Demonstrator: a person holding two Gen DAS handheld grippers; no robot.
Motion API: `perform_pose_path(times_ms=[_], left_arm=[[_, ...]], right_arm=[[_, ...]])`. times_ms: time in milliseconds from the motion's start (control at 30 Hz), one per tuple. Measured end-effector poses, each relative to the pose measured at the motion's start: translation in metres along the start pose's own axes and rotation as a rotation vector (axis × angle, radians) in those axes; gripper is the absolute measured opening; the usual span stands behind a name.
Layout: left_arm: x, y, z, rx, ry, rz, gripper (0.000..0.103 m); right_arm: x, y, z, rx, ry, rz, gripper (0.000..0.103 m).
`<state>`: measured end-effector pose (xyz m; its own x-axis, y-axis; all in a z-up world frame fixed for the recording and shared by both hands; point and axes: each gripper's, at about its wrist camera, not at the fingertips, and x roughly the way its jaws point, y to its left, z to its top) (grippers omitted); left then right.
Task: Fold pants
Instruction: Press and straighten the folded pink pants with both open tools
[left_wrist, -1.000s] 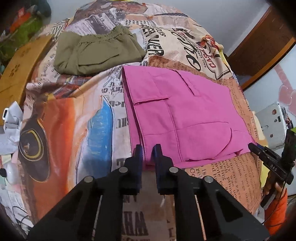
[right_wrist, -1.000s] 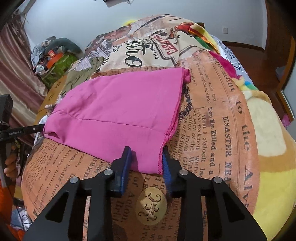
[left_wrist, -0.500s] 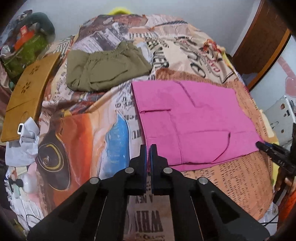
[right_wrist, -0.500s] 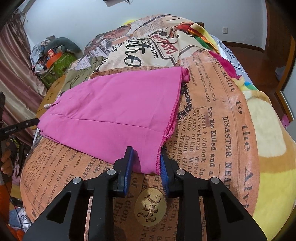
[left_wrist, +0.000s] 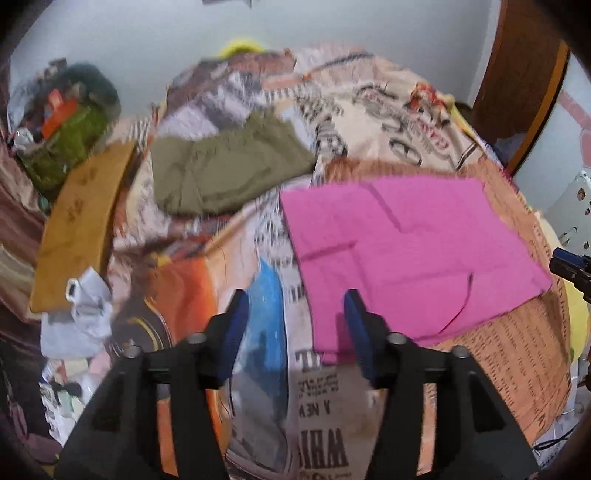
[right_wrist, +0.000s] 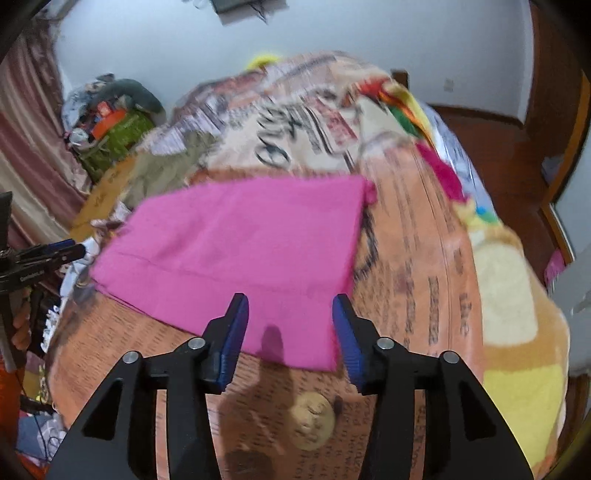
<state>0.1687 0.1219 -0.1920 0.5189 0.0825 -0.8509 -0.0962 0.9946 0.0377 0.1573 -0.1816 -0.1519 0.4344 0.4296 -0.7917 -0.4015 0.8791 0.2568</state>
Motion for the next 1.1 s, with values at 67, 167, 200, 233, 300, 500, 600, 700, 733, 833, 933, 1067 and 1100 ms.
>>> perform_pose_path(times_ms=[67, 167, 200, 233, 300, 500, 600, 700, 733, 833, 933, 1067, 1100], left_arm=[[-0.009, -0.009, 0.007, 0.025, -0.037, -0.01, 0.067], [-0.016, -0.027, 0.016, 0.064, -0.068, -0.051, 0.085], [-0.016, -0.032, 0.018, 0.072, -0.07, -0.062, 0.089], [-0.015, -0.038, 0.02, 0.082, -0.07, -0.076, 0.09], [-0.009, -0.051, 0.024, 0.098, -0.057, -0.095, 0.091], [0.024, -0.071, 0.025, 0.087, 0.038, -0.132, 0.091], [0.043, -0.075, 0.018, 0.077, 0.09, -0.129, 0.091], [0.062, -0.077, 0.009, 0.081, 0.134, -0.116, 0.095], [0.062, -0.076, 0.007, 0.078, 0.118, -0.106, 0.1], [0.06, -0.072, 0.003, 0.078, 0.107, -0.109, 0.101], [0.058, -0.067, 0.001, 0.086, 0.104, -0.108, 0.101], [0.053, -0.058, -0.003, 0.089, 0.091, -0.075, 0.102], [0.052, -0.055, -0.003, 0.082, 0.09, -0.068, 0.102]], right_arm=[[-0.004, 0.013, 0.008, -0.035, -0.019, 0.016, 0.047], [-0.001, 0.03, 0.015, -0.071, -0.03, 0.047, 0.054], [0.002, 0.035, 0.016, -0.082, -0.029, 0.056, 0.054], [0.005, 0.041, 0.017, -0.092, -0.024, 0.063, 0.054], [0.015, 0.05, 0.018, -0.107, -0.009, 0.077, 0.054], [0.049, 0.062, 0.016, -0.095, 0.078, 0.116, 0.054], [0.062, 0.064, 0.013, -0.09, 0.131, 0.121, 0.054], [0.069, 0.066, 0.007, -0.106, 0.157, 0.121, 0.06], [0.069, 0.067, 0.006, -0.111, 0.154, 0.121, 0.063], [0.067, 0.065, 0.005, -0.098, 0.148, 0.132, 0.064], [0.065, 0.058, 0.005, -0.077, 0.144, 0.128, 0.064], [0.062, 0.05, 0.002, -0.06, 0.139, 0.111, 0.064], [0.061, 0.048, 0.001, -0.054, 0.138, 0.109, 0.064]])
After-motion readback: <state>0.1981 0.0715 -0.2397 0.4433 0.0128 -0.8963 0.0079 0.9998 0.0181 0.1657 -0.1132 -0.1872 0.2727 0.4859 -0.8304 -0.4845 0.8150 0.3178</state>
